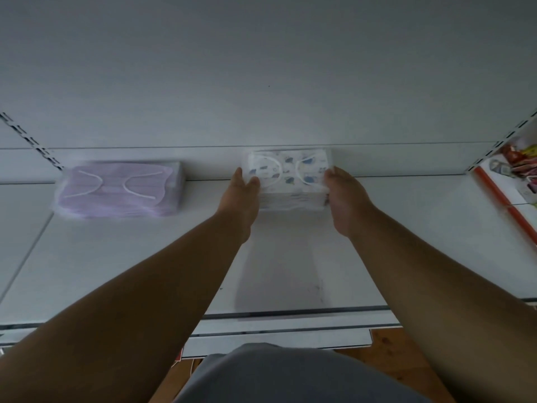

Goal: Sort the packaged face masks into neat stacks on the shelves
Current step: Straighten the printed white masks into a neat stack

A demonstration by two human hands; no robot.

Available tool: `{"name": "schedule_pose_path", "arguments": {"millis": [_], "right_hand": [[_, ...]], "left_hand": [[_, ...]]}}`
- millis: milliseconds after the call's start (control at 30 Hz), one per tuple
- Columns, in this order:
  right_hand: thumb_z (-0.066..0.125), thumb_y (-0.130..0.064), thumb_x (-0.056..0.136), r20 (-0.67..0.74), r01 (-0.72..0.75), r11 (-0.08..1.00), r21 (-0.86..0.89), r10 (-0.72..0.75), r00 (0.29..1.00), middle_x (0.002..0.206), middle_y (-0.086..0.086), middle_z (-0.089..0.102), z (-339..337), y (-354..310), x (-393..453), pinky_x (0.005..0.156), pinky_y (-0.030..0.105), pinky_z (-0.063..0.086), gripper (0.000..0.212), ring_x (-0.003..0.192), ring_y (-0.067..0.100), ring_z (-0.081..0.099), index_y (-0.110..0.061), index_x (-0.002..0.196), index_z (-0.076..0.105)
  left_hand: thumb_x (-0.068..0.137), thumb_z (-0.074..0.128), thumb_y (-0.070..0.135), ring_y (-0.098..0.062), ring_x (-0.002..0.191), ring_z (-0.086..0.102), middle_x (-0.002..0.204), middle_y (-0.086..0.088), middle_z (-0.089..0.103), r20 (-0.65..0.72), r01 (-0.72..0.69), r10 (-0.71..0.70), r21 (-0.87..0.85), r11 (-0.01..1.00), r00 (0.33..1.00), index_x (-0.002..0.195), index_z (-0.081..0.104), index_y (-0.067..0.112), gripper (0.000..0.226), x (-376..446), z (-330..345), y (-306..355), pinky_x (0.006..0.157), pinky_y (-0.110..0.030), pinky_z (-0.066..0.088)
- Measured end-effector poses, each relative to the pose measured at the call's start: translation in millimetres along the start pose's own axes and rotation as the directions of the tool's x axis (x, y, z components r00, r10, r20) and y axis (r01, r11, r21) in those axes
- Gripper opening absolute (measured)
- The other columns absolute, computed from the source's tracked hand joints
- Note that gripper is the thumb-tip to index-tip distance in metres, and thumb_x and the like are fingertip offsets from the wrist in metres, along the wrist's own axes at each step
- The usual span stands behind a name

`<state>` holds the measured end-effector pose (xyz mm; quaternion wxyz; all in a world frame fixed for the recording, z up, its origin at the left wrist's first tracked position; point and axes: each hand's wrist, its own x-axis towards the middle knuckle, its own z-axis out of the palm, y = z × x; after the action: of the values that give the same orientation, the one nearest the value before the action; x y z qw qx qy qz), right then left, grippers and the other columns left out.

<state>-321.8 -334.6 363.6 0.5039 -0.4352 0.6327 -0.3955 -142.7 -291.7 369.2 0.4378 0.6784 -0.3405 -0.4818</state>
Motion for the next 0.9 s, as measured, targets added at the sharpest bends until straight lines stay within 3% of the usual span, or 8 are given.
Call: {"name": "schedule_pose_path", "arguments": {"millis": [67, 167, 267, 367, 433, 467, 633, 900], "right_hand": [[0.047, -0.026, 0.095, 0.003, 0.047, 0.997, -0.054, -0.047, 0.999, 0.097, 0.011, 0.066, -4, 1, 2, 0.074, 0.036, 0.052, 0.024, 0.086, 0.028, 0.064, -0.007, 0.103, 0.06], [0.045, -0.027, 0.098, -0.027, 0.08, 0.98, -0.181, -0.086, 0.996, 0.083, 0.009, 0.054, -8, 1, 3, 0.051, 0.019, 0.036, 0.023, 0.067, 0.018, 0.048, -0.005, 0.094, 0.053], [0.045, -0.04, 0.097, -0.082, 0.144, 0.907, -0.395, -0.191, 0.978, 0.107, 0.01, 0.06, -11, 0, 5, 0.078, 0.027, 0.044, 0.029, 0.096, 0.023, 0.057, -0.016, 0.107, 0.057], [0.051, -0.026, 0.1, -0.058, 0.43, 0.665, -0.611, -0.579, 0.813, 0.134, 0.015, 0.056, -15, -3, -9, 0.106, 0.035, 0.038, 0.039, 0.125, 0.031, 0.051, -0.005, 0.132, 0.056], [0.055, -0.019, 0.097, 0.145, 0.615, 0.426, -0.664, -0.733, 0.665, 0.13, 0.015, 0.059, -13, -5, -15, 0.106, 0.039, 0.041, 0.033, 0.121, 0.032, 0.052, -0.002, 0.125, 0.062], [0.056, -0.018, 0.096, 0.25, 0.654, 0.343, -0.674, -0.727, 0.639, 0.131, 0.014, 0.059, -11, -5, -13, 0.106, 0.041, 0.041, 0.032, 0.122, 0.031, 0.052, -0.003, 0.124, 0.063], [0.057, -0.022, 0.095, 0.446, 0.662, 0.246, -0.708, -0.571, 0.689, 0.132, 0.011, 0.061, -2, -5, 1, 0.104, 0.039, 0.042, 0.031, 0.122, 0.031, 0.055, -0.008, 0.12, 0.065], [0.058, -0.023, 0.094, 0.455, 0.639, 0.221, -0.736, -0.537, 0.71, 0.132, 0.009, 0.06, -2, -9, -3, 0.103, 0.038, 0.041, 0.03, 0.122, 0.029, 0.052, -0.008, 0.12, 0.064]], "left_hand": [[0.096, 0.048, 0.033, -0.023, 0.088, 0.06, 0.117, -0.007, 0.061, -0.021, 0.023, -0.023, 0.006, 1.0, 1.0, 0.136, 0.047, 0.033, 0.04, 1, -1, -1, 0.073, -0.035, 0.052], [0.096, 0.054, 0.037, -0.025, 0.113, 0.058, 0.134, 0.001, 0.055, -0.023, 0.034, -0.034, 0.014, 0.999, 0.999, 0.149, 0.034, 0.034, 0.056, 1, -4, 0, 0.101, -0.044, 0.049], [0.1, 0.053, 0.038, -0.024, 0.136, 0.043, 0.154, -0.001, 0.037, -0.113, -0.117, 0.144, 0.215, 0.97, 0.983, 0.155, 0.023, 0.026, 0.064, -5, -8, 7, 0.114, -0.037, 0.034], [0.098, 0.056, 0.02, -0.024, 0.132, 0.045, 0.145, -0.005, 0.048, -0.045, -0.513, 0.67, 0.606, 0.609, 0.741, 0.144, 0.046, 0.018, 0.047, -15, -15, 15, 0.112, -0.036, 0.037], [0.091, 0.058, 0.008, -0.028, 0.116, 0.056, 0.126, -0.005, 0.063, 0.194, -0.664, 0.8, 0.681, 0.307, 0.568, 0.125, 0.065, 0.016, 0.035, -8, -14, 20, 0.102, -0.04, 0.046], [0.09, 0.059, 0.006, -0.029, 0.112, 0.058, 0.122, -0.004, 0.066, 0.301, -0.69, 0.785, 0.693, 0.209, 0.541, 0.12, 0.069, 0.016, 0.033, -1, -13, 23, 0.098, -0.04, 0.048], [0.099, 0.049, 0.021, -0.023, 0.123, 0.051, 0.138, 0.003, 0.057, 0.443, -0.588, 0.513, 0.793, 0.157, 0.735, 0.134, 0.06, 0.027, 0.037, 14, -12, 18, 0.104, -0.037, 0.044], [0.098, 0.051, 0.019, -0.025, 0.128, 0.048, 0.142, 0.001, 0.053, 0.45, -0.593, 0.533, 0.796, 0.125, 0.717, 0.132, 0.061, 0.023, 0.036, 14, -9, 11, 0.104, -0.041, 0.043]]}}
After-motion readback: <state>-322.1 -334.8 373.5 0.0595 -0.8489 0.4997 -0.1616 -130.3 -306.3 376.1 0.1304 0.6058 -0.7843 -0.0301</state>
